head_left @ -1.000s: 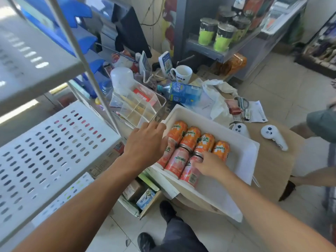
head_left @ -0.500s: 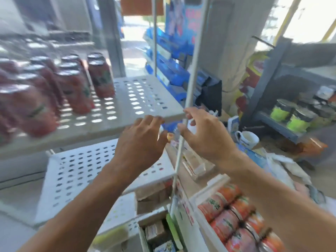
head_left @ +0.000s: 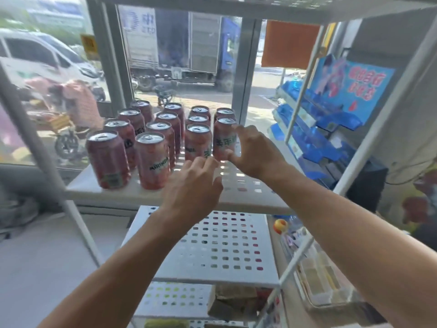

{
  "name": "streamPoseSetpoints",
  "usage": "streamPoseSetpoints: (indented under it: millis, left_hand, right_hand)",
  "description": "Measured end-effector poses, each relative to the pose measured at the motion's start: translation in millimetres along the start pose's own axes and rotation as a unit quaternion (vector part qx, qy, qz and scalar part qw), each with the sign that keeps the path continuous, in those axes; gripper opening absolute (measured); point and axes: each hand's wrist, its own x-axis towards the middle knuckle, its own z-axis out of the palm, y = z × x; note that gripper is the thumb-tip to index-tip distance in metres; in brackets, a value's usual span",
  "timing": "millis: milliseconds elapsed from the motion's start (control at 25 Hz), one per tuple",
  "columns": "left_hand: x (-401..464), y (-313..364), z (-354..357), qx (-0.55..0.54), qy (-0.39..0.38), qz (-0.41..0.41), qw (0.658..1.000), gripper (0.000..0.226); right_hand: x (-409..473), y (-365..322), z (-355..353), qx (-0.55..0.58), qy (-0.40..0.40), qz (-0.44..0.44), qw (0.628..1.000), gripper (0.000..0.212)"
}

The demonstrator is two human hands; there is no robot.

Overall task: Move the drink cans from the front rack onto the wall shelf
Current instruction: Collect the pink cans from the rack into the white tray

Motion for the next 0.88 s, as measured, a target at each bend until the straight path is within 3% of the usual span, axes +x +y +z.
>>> streamPoseSetpoints:
  millis: [200, 480, 720, 880]
  left_hand:
    - [5, -6, 8, 0.005, -0.006, -0.035, 0.999, 0.04]
    - [11, -9, 13, 0.004, -0.01, -0.047, 0.999, 0.037]
    - [9, -3, 8, -0.008, -0.012, 0.014, 1.0, 0.034]
    - [-2, 15, 5, -0.053, -0.013, 0.078, 0.995, 0.034]
  right_hand:
    - [48, 10, 33, -0.005, -0.004, 0.012, 1.0, 0.065]
    - [47, 16, 58, 0.189, 0.04, 0.024, 0.981, 0.053]
    - [-26, 7, 17, 0.304, 0.165, 0.094, 0.933, 0.057]
    - [-109, 11, -28, 0.308, 0.149, 0.163, 0.925, 0.072]
